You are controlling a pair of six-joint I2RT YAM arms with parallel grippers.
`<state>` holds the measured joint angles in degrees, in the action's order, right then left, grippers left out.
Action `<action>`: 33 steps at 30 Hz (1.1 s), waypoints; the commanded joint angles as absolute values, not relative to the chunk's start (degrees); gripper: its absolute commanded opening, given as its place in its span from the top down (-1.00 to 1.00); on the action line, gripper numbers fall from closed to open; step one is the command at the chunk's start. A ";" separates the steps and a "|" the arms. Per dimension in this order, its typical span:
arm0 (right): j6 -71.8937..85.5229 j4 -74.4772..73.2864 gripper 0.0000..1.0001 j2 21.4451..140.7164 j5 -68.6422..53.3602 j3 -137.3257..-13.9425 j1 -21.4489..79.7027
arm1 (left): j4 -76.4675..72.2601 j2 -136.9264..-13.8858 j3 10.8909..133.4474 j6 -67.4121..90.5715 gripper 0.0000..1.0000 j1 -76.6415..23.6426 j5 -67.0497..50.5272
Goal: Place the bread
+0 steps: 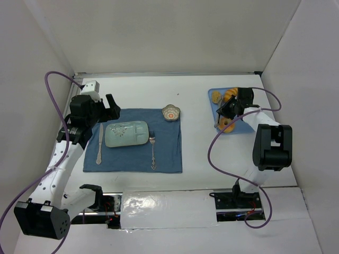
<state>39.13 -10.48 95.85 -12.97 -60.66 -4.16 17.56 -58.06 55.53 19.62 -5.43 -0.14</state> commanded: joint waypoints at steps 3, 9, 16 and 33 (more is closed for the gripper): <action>38.06 -8.35 0.81 95.80 -15.12 -62.84 -4.57 | 15.47 -57.92 57.83 18.81 -1.00 -5.27 -0.97; 35.68 -12.91 0.88 89.75 -16.87 -66.17 -4.57 | 15.47 -57.39 57.83 18.81 -1.00 -5.27 0.17; 35.77 -15.20 0.91 80.52 -21.27 -67.15 1.82 | 17.48 -56.34 58.53 20.82 -1.00 -5.27 8.42; 44.38 -9.49 0.91 89.81 -6.59 -73.11 50.96 | 19.34 -48.43 56.34 26.10 -1.00 -5.27 27.69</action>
<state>42.54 -13.32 86.65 -9.56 -69.19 48.01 20.91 -48.69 55.90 24.71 -5.43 24.18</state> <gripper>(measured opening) 0.159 1.001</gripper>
